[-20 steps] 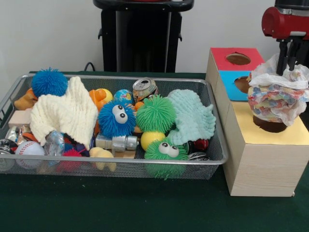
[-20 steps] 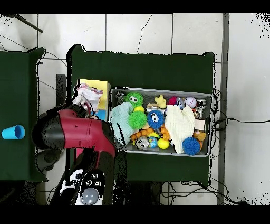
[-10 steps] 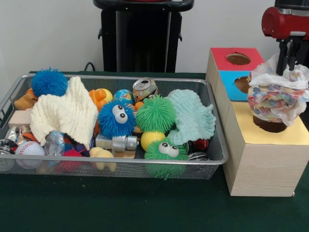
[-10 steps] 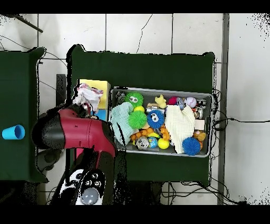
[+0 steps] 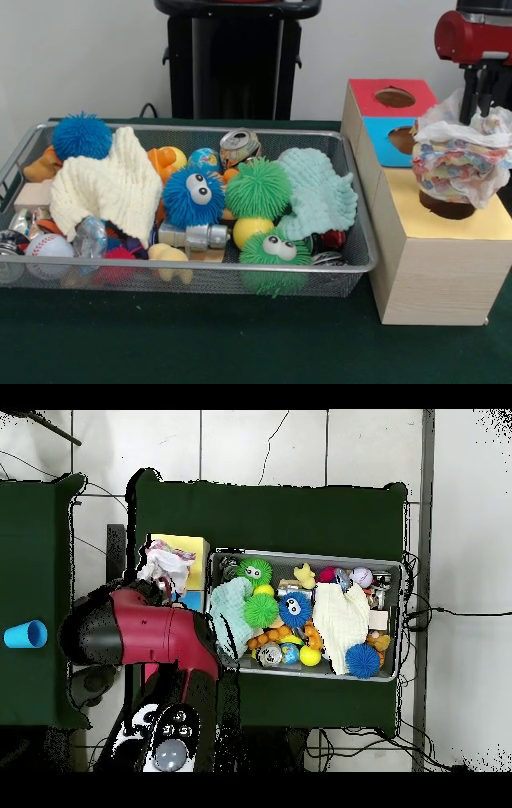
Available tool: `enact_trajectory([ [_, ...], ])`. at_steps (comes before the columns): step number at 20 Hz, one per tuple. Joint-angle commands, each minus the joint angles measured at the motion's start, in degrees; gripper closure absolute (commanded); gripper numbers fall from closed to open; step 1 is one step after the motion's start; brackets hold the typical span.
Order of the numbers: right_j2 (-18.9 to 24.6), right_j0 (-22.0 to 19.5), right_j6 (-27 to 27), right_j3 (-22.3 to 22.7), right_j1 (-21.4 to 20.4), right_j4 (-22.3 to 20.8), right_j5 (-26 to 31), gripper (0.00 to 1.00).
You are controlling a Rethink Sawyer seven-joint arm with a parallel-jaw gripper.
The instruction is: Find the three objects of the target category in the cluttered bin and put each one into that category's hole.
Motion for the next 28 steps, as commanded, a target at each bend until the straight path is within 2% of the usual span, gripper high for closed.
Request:
enact_trajectory([
  [1,2.38,-2.15,10.71,-2.46,1.97,-0.17,2.53,1.00],
  [16,2.26,-2.58,9.83,-3.94,2.47,-0.82,4.27,1.00],
  [23,3.26,-4.58,5.45,0.17,0.62,-3.96,2.87,1.00],
  [28,4.86,-6.23,4.51,1.78,-0.27,-5.27,1.56,1.00],
])
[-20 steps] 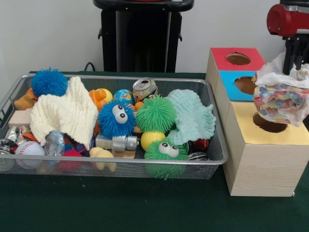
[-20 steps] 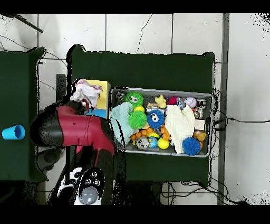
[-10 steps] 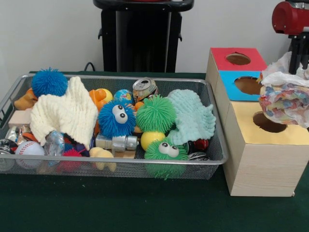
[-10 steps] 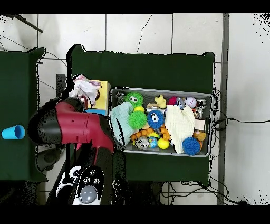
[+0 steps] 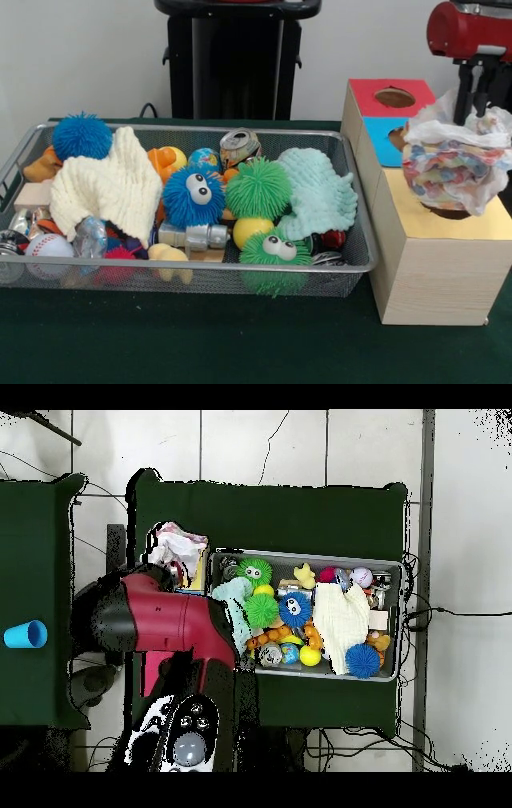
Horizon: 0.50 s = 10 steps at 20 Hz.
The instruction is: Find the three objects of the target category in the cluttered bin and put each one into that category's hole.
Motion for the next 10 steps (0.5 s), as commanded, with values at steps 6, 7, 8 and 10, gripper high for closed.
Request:
enact_trajectory([
  [6,4.23,-2.54,6.04,3.70,0.46,-4.58,1.96,1.00],
  [7,4.12,-2.32,6.47,3.74,0.45,-4.76,1.87,1.00],
  [8,4.14,-2.17,7.00,4.17,0.31,-4.67,1.87,1.00],
  [10,4.07,-1.78,7.84,5.13,0.02,-4.65,1.64,1.00],
])
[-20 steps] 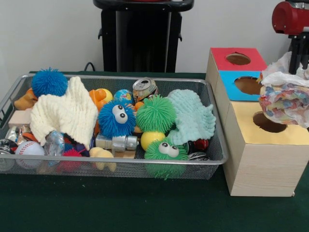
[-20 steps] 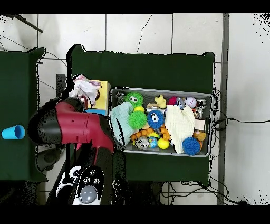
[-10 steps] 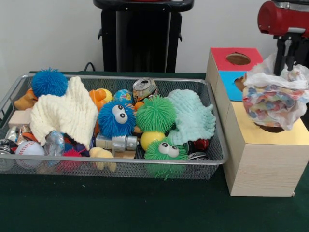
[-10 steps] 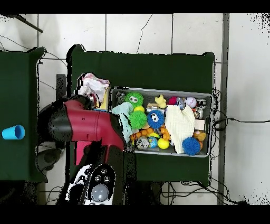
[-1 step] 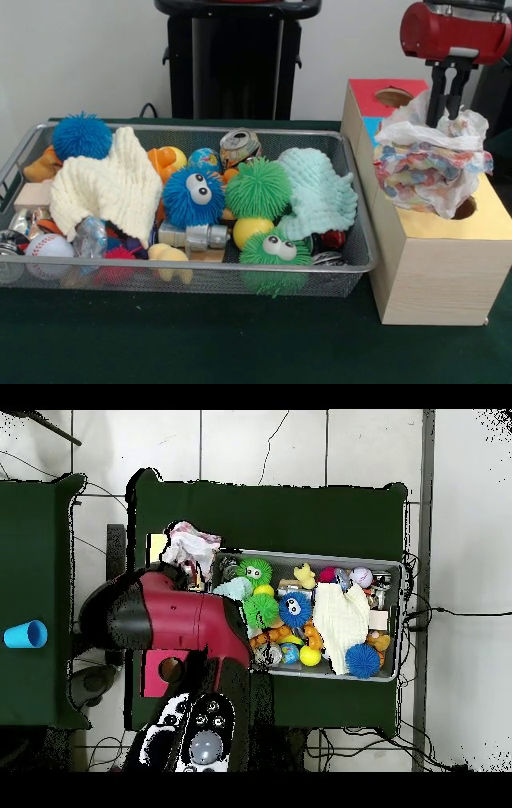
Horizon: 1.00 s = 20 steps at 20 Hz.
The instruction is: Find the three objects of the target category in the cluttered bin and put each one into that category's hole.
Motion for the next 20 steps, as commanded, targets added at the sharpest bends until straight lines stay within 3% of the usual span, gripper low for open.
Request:
enact_trajectory([
  [1,3.97,-0.04,8.16,5.39,0.05,-2.41,1.41,1.00],
  [6,3.66,0.81,9.31,7.47,-0.41,-2.49,-0.74,1.00],
  [20,2.94,1.95,10.36,6.61,0.16,-1.52,0.83,1.00],
])
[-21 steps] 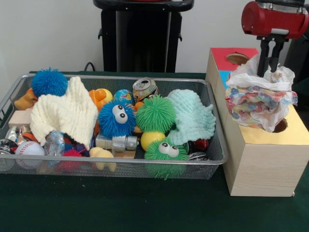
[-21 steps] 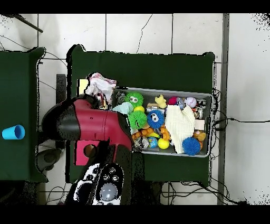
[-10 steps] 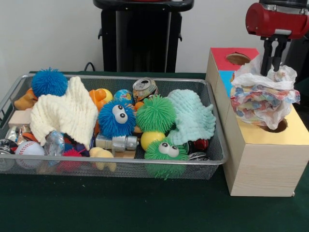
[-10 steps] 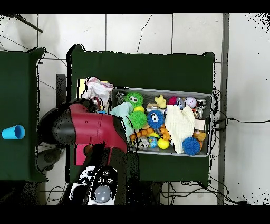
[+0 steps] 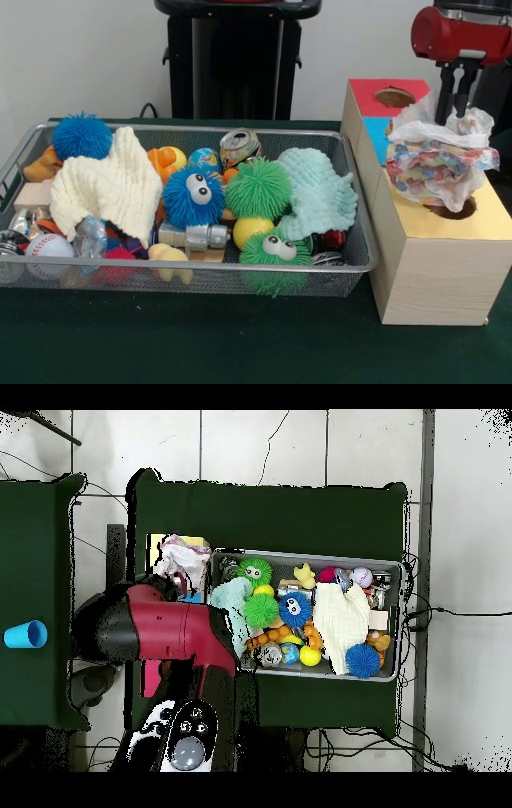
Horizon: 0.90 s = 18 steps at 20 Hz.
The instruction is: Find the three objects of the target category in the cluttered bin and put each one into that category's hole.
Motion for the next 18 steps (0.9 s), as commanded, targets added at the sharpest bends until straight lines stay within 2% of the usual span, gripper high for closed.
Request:
enact_trajectory([
  [1,2.96,-0.07,10.39,4.68,0.35,-1.25,0.70,1.00],
  [18,3.51,0.75,12.88,5.06,0.49,0.70,-0.05,1.00],
])
